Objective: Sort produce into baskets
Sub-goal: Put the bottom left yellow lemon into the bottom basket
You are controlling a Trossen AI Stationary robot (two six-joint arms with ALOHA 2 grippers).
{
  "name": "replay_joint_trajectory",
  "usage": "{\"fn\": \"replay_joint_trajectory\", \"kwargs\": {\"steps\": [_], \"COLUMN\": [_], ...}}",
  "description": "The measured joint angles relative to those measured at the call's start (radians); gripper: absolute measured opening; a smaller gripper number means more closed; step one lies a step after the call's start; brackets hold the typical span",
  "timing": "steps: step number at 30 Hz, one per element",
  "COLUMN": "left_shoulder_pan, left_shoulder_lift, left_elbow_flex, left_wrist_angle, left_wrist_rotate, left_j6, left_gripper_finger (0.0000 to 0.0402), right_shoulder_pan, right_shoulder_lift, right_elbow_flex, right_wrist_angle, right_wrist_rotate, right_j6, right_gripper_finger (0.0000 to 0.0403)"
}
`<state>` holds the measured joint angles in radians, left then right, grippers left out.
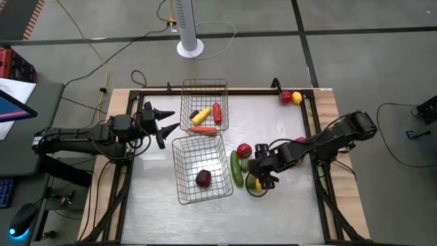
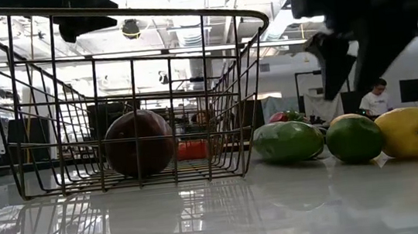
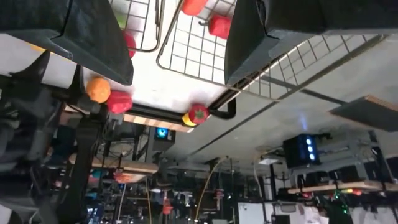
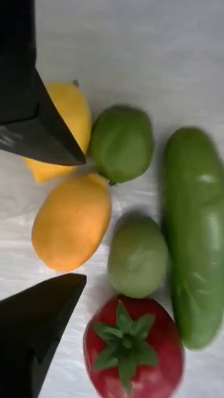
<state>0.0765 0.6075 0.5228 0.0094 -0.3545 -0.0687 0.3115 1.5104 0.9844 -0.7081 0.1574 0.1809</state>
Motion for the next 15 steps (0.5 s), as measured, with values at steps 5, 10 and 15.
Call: {"fn": "replay_joint_trajectory", "kwargs": {"steps": [5,10,15], "left_shoulder_pan": [0.0,0.0,0.0], "left_shoulder_lift": [0.0,0.0,0.0], "left_elbow_flex": [0.0,0.0,0.0], "left_wrist_angle": [0.006,0.008,0.006], "left_wrist_rotate": [0.0,0.0,0.0], "left_j6": [0.041,0.058,0.057], "left_gripper_finger": [0.0239,0.0239,0.0239], "right_shoulder_pan": [-0.007,-0.028,-0.049], "right_shoulder_lift": [0.034,0.043,0.085], "right_elbow_flex": [0.006,0.007,0.007], "right_wrist_angle": [-0.012,-0.022,-0.021], "right_wrist_rotate": [0.0,0.0,-0.001], "right_j6": [-0.017,-0.032,-0.046], "right_gripper_finger": [0.0367,0.0385,0.0385]}}
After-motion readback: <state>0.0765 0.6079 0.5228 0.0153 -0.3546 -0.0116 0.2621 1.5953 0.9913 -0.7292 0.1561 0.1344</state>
